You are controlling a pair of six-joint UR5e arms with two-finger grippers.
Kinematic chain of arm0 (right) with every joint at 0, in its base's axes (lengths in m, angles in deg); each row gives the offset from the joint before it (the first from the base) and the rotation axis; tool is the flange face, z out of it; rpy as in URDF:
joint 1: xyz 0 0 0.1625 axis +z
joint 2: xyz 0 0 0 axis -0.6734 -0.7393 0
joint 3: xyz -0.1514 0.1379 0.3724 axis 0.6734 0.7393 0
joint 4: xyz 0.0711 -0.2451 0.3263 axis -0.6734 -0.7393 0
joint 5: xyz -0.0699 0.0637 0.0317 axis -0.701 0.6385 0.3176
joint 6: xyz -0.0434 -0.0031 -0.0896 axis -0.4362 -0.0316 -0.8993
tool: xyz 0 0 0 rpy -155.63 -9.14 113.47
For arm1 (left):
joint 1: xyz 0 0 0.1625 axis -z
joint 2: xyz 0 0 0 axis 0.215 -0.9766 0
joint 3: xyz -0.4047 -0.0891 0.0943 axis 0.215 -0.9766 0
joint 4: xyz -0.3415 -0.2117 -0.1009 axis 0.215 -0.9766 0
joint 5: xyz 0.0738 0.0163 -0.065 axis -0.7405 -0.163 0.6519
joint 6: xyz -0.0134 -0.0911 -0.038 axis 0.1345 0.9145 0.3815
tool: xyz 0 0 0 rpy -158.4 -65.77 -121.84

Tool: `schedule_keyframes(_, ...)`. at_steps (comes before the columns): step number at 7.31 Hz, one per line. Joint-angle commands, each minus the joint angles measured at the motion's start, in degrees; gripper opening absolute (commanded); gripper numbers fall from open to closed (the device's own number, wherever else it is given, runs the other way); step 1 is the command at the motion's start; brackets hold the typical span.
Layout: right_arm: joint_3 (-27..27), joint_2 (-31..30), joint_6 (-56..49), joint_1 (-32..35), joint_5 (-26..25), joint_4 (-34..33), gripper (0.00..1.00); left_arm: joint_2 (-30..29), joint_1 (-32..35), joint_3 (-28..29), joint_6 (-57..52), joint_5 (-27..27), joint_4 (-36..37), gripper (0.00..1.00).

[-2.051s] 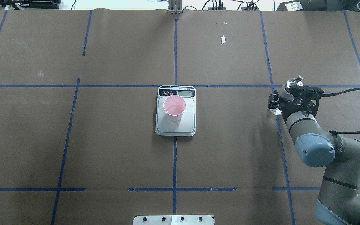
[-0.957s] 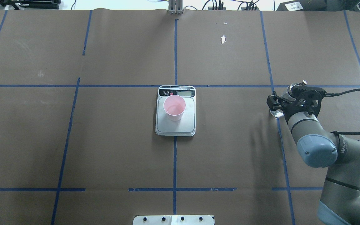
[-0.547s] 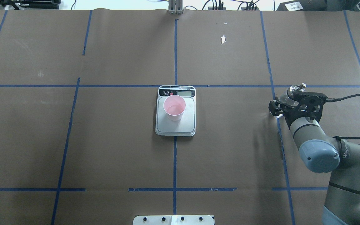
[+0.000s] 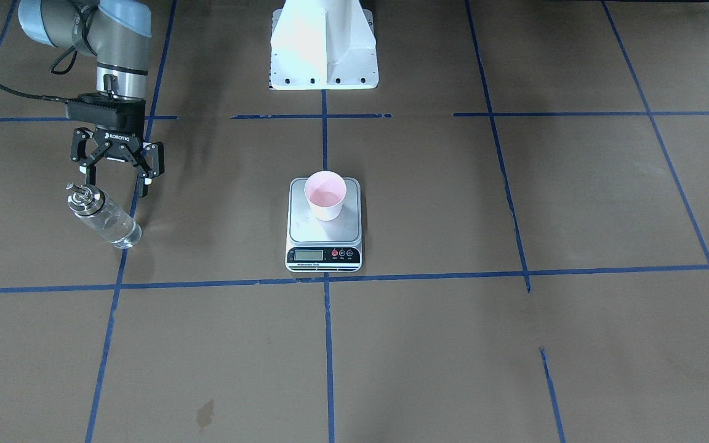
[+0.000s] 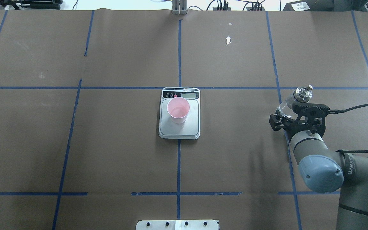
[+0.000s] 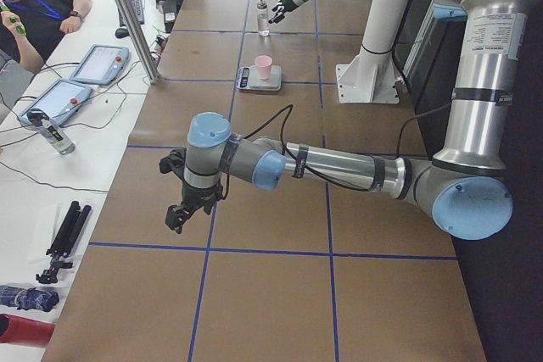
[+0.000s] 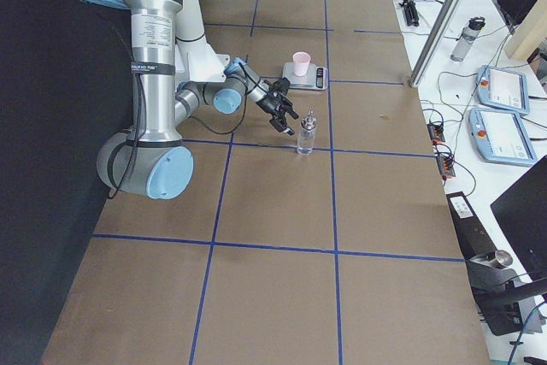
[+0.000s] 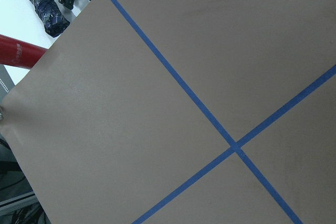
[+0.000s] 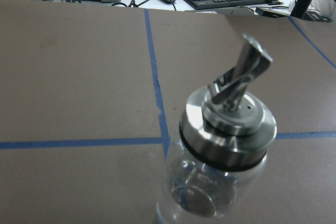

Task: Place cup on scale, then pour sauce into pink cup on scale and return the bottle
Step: 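Lower the bottle with the right gripper onto the table, then open the right gripper and release the glass bottle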

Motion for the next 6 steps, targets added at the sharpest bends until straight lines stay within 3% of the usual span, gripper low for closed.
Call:
schedule_keyframes(1, -8.33, 0.05, 2.15, -3.71, 3.65, -13.49, 1.00, -0.07, 0.04, 0.08, 0.00, 0.00, -0.06, 1.00)
schedule_keyframes(3, -21.32, 1.28, 1.29, -3.64, 11.65, -28.52, 1.00, -0.08, 0.12, 0.08, -0.09, -0.09, -0.06, 1.00)
schedule_keyframes(4, -24.60, 4.16, -1.07, -1.81, 13.77, -35.12, 1.00, -0.08, 0.21, 0.00, -0.09, -0.09, 0.02, 1.00)
schedule_keyframes(6, -24.90, 11.54, -15.08, 8.52, 23.58, -41.49, 1.00, -0.08, 0.39, 0.00, -0.09, 0.00, -0.06, 1.00)
